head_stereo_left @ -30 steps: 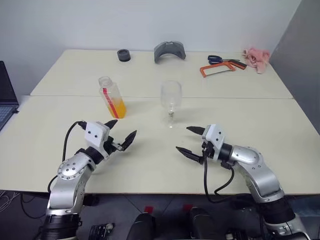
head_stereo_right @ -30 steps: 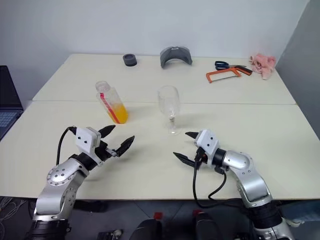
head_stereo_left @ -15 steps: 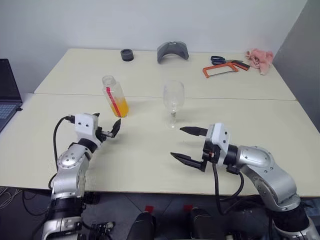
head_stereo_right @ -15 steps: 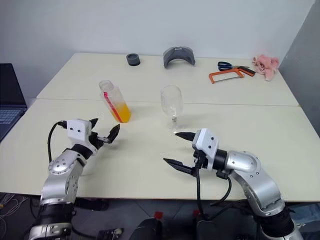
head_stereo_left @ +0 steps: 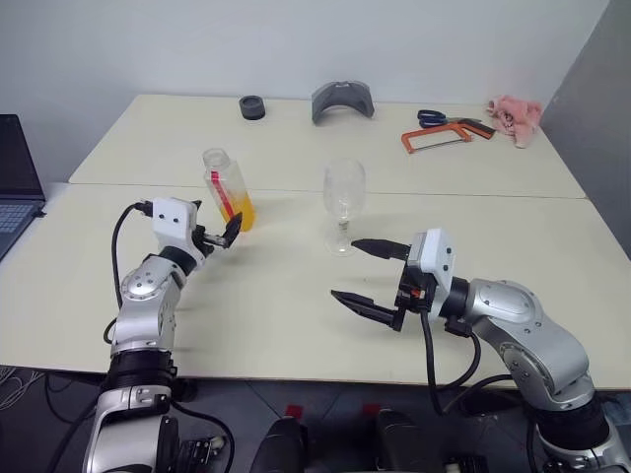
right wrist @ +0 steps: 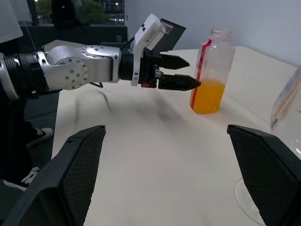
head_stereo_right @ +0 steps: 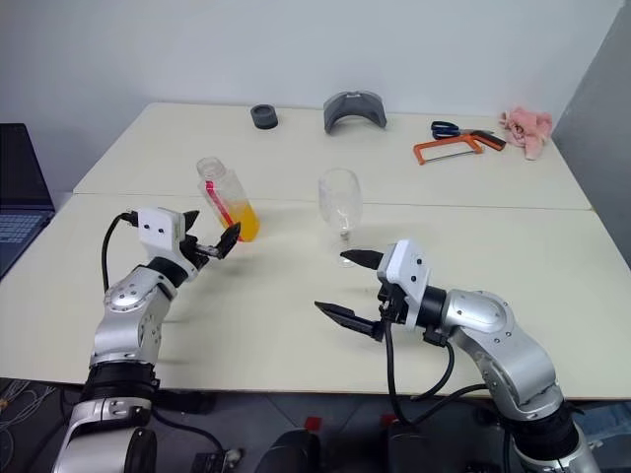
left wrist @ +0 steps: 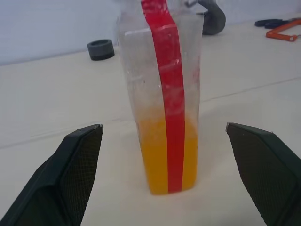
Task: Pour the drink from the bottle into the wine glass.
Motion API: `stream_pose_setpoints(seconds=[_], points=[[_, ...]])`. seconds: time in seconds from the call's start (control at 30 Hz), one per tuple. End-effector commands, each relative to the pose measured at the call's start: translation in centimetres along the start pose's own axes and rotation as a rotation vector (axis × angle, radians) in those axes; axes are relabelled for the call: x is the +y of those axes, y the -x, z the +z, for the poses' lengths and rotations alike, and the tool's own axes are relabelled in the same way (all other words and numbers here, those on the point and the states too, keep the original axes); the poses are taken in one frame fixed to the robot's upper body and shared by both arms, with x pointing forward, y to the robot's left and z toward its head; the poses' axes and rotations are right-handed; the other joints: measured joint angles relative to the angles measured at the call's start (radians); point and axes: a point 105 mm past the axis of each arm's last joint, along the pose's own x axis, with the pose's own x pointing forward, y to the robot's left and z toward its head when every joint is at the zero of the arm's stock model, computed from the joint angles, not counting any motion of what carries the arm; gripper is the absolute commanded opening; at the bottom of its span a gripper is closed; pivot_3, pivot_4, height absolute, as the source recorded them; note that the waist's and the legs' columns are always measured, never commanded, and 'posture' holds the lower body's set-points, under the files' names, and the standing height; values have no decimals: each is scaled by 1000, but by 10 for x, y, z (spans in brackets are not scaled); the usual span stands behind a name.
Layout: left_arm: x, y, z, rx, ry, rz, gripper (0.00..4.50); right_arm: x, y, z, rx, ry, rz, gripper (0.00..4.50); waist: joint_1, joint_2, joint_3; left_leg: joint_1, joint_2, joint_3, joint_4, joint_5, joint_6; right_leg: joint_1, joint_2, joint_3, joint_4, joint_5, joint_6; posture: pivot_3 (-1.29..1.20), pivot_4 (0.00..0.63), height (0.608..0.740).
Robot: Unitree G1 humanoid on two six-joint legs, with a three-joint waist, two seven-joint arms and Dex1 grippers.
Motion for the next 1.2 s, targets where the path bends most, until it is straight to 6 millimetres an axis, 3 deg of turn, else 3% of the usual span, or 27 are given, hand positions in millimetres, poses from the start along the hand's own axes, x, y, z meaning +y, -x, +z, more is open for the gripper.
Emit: stream_pose_setpoints(seconds=[0.03, 0.63, 0.73, 0.97, 1.2], points=[[0, -8, 11, -38, -16, -13, 4500, 0, 1, 13, -37, 42, -3, 4421, 0, 0, 0, 0, 0, 0, 0, 0, 0, 0, 0, 0, 0, 0, 0, 0, 150, 740], [6, -43, 21, -61, 38, 5, 4500, -4, -2, 16, -29, 71, 5, 4421, 0, 0, 0, -1, -1, 0, 0, 0, 0, 0, 0, -1, 0, 0, 0, 0, 150, 740], [6, -46, 22, -64, 39, 2, 3875, -4, -2, 16, -29, 74, 3, 4500, 0, 0, 0, -1, -1, 0, 0, 0, 0, 0, 0, -1, 0, 0, 0, 0, 150, 740], [3, -50, 21, -68, 42, -13, 1797, -7, -4, 17, -36, 85, -8, 4500, 0, 0, 0, -1, -1, 0, 1, 0, 0, -1, 0, -1, 0, 0, 0, 0, 150, 740], [-10, -50, 23, -97, 14, -59, 1723, -12, -3, 20, -49, 108, -50, 4500, 0, 0, 0, -1, -1, -1, 1, 0, 0, -1, 0, -1, 0, 0, 0, 0, 150, 740]])
